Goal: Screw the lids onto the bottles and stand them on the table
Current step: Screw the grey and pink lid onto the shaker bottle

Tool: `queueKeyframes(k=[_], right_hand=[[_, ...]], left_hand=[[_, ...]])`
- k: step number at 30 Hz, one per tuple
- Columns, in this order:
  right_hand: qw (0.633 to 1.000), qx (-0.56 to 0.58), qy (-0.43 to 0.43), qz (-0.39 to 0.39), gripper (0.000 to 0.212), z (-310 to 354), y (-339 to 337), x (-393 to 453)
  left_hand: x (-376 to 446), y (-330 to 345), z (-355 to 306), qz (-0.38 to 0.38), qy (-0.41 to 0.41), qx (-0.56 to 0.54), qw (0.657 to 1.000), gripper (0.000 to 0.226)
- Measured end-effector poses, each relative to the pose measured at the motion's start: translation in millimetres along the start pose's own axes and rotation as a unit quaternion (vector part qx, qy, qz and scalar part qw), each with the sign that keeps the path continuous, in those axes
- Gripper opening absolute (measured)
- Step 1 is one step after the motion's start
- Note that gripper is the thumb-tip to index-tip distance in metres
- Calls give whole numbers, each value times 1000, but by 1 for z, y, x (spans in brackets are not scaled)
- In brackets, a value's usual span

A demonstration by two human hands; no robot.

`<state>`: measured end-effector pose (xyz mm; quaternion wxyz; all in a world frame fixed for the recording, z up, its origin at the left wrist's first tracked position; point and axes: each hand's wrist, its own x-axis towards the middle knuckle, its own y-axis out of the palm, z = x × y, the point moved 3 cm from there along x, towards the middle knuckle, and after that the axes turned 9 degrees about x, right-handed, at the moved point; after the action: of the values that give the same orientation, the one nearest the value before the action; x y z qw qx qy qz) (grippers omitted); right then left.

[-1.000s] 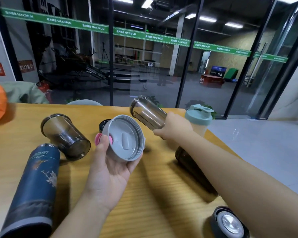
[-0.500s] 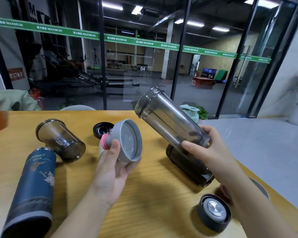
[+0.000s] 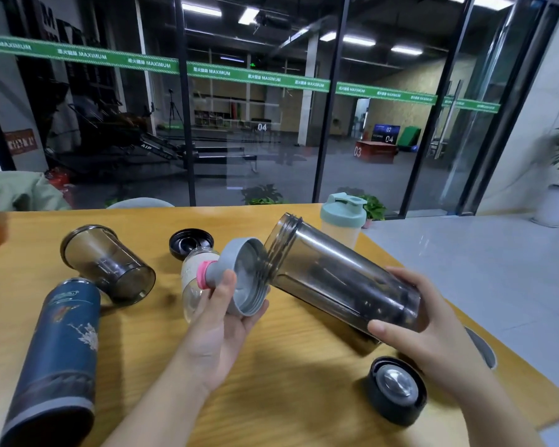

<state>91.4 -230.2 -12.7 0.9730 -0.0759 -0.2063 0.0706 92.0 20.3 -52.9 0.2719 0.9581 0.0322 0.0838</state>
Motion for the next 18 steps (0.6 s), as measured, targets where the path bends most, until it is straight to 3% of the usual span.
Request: queueKeyframes(k=[2,5,11,18], right_hand=[[1000,-13,-7,13,70,0,0,-2],[1000,-23,-7,20,75,0,0,-3],[999,-8,-8,30,73,-3,0,-3],[998,17,-4,58,69,-8,-1,-5]], left_hand=[[0,1,1,4,7,-1,1000,80],[0,2,3,-1,8,-8,1000,103],[-2,3,5,-4,-8,4,1000,119],[-4,6,8,15,-42,27,999,111]])
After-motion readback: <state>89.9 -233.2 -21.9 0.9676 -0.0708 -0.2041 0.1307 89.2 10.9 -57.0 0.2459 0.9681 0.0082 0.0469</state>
